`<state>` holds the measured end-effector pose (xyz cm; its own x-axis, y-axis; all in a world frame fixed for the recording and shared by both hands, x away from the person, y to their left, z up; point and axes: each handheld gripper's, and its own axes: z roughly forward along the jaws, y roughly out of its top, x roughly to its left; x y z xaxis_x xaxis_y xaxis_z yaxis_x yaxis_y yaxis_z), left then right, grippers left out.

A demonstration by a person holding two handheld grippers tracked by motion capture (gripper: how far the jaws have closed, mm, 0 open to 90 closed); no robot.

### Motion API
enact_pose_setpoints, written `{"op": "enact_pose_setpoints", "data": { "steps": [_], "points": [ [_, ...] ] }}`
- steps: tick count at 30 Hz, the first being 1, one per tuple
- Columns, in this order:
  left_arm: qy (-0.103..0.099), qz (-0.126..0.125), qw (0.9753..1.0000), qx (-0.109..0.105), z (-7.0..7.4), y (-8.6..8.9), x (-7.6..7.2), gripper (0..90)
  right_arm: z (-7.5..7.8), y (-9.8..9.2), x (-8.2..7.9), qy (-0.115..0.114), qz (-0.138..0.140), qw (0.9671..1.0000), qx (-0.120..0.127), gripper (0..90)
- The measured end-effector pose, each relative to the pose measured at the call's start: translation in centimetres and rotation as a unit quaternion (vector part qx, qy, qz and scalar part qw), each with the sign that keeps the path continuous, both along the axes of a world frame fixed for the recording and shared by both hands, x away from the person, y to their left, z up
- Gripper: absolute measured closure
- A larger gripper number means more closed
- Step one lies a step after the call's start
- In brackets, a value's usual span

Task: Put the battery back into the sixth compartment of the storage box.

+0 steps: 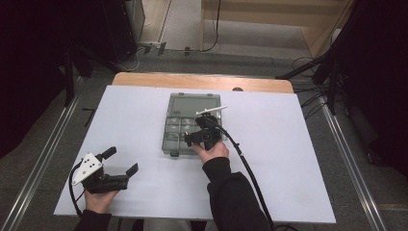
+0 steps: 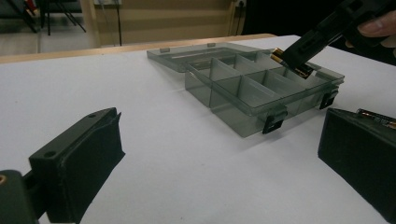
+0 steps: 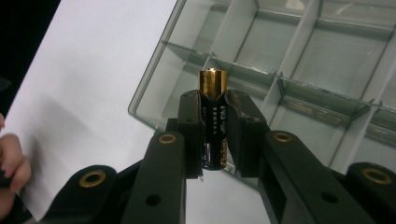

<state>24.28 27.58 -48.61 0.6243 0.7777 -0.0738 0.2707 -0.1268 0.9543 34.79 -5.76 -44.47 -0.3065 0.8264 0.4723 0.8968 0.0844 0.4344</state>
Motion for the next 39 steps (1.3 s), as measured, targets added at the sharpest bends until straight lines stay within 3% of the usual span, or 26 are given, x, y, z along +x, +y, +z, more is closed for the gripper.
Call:
{"op": "enact_pose_setpoints", "data": {
  "steps": [2,6,8,11,13,14,15,16,18,19,20,22,23,24,26,30,39],
  "points": [
    [0.000,-0.001,1.0000,-0.004,0.0,0.0,0.1,0.0,-0.3,0.1,0.4,0.012,-0.025,0.9996,0.011,77.6],
    [0.000,-0.002,1.0000,-0.007,0.0,0.0,0.1,0.0,-0.5,0.3,0.8,0.019,-0.039,0.9985,0.035,77.6],
    [0.000,-0.002,1.0000,-0.008,0.0,0.0,0.1,0.0,-0.7,0.5,0.8,0.022,-0.049,0.9982,0.026,75.4],
    [0.000,-0.003,1.0000,-0.004,0.0,0.0,0.2,0.0,-0.9,0.6,0.5,0.014,-0.055,0.9983,0.014,58.5],
    [0.000,-0.004,1.0000,-0.004,0.0,0.0,0.2,0.0,-0.9,0.6,0.4,0.012,-0.051,0.9984,0.019,54.4],
    [0.000,-0.004,1.0000,-0.003,0.0,0.0,0.2,0.0,-0.7,0.6,0.1,0.005,-0.038,0.9991,0.019,44.8],
    [0.000,-0.003,1.0000,-0.001,0.0,-0.1,0.2,0.0,-0.7,0.6,0.1,0.005,-0.038,0.9991,0.019,44.8],
    [0.000,-0.003,1.0000,-0.001,0.0,-0.1,0.1,0.0,-0.6,0.6,-0.1,0.001,-0.027,0.9994,0.022,38.0],
    [0.000,-0.003,1.0000,0.000,0.0,-0.1,0.2,0.0,-0.3,0.7,-0.5,-0.018,0.013,0.9994,0.028,22.4],
    [0.000,-0.002,1.0000,0.000,0.0,0.0,0.2,0.0,0.1,0.7,-1.0,-0.036,0.047,0.9979,0.024,11.3],
    [0.000,-0.002,1.0000,0.000,0.0,0.0,0.2,0.0,0.1,0.7,-1.0,-0.036,0.047,0.9979,0.024,11.3],
    [0.000,-0.002,1.0000,0.000,0.0,0.0,0.2,0.0,0.6,0.8,-1.5,-0.047,0.068,0.9965,0.012,1.3],
    [0.000,-0.002,1.0000,0.001,0.0,0.0,0.2,0.0,0.9,0.6,-2.0,-0.054,0.083,0.9951,-0.006,0.0],
    [0.000,-0.002,1.0000,0.001,0.0,0.0,0.2,0.0,0.9,0.6,-2.0,-0.054,0.083,0.9951,-0.006,0.0],
    [0.000,-0.002,1.0000,0.001,0.0,-0.1,0.2,0.0,1.3,0.3,-2.6,-0.061,0.093,0.9932,-0.034,0.0],
    [0.000,-0.002,1.0000,0.001,0.0,0.0,0.2,0.0,1.8,-0.3,-3.3,-0.068,0.106,0.9906,-0.055,0.0],
    [0.000,-0.001,1.0000,0.003,0.0,-0.1,0.2,0.0,2.1,-1.9,-4.3,-0.069,0.109,0.9886,-0.077,0.0]
  ]
}}
